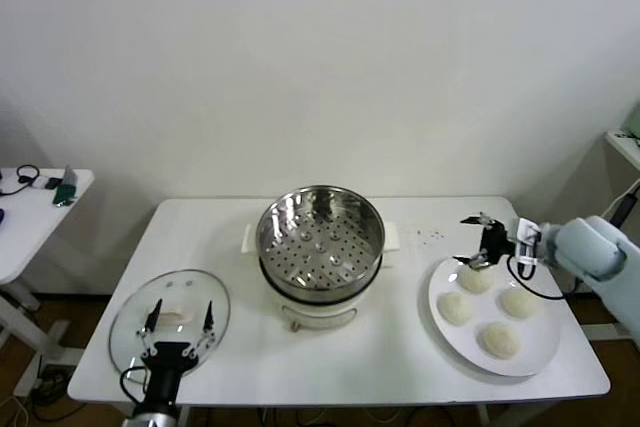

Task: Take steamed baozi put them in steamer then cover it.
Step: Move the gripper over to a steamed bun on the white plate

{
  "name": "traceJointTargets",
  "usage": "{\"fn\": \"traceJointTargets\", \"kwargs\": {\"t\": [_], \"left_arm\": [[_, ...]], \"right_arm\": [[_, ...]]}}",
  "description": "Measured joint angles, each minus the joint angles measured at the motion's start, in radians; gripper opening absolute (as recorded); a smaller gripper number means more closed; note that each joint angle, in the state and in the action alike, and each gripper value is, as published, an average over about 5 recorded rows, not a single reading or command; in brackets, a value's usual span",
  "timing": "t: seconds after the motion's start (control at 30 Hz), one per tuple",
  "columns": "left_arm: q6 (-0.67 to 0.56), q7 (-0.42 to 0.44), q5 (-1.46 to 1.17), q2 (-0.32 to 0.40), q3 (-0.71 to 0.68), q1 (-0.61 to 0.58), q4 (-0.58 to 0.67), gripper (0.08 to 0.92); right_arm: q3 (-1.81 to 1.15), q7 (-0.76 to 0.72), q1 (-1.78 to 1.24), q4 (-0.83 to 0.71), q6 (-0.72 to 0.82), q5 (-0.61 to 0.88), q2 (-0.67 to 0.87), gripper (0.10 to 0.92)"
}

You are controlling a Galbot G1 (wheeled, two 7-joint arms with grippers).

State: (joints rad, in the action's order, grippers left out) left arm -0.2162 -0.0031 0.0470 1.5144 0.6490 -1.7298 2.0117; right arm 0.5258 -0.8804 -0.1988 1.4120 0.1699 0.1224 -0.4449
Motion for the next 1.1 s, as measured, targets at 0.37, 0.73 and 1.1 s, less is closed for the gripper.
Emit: {"fn": "traceJointTargets", "kwargs": {"t": [0.37,0.73,1.1], "left_arm": [[0.012,-0.012,-0.001,-0.018,-0.010,-0.004,-0.006,0.823],[0.034,-0.019,-0.014,-0.032,0.009,0.011,-0.001,0.823],[0.052,-0.021,-0.014,-0.035,0.016,0.027,0.000,0.823]], "right_arm": [[0.430,-0.164,0.340,-0.180,-0.056,-0.080,-0.076,0.823],[0.531,-0.189,0.371,-0.343,-0.074,-0.138,-0.209,0.823],[0.505,-0.184,0.309,-0.447,-0.089,-0.181,-0.306,0.823]]}}
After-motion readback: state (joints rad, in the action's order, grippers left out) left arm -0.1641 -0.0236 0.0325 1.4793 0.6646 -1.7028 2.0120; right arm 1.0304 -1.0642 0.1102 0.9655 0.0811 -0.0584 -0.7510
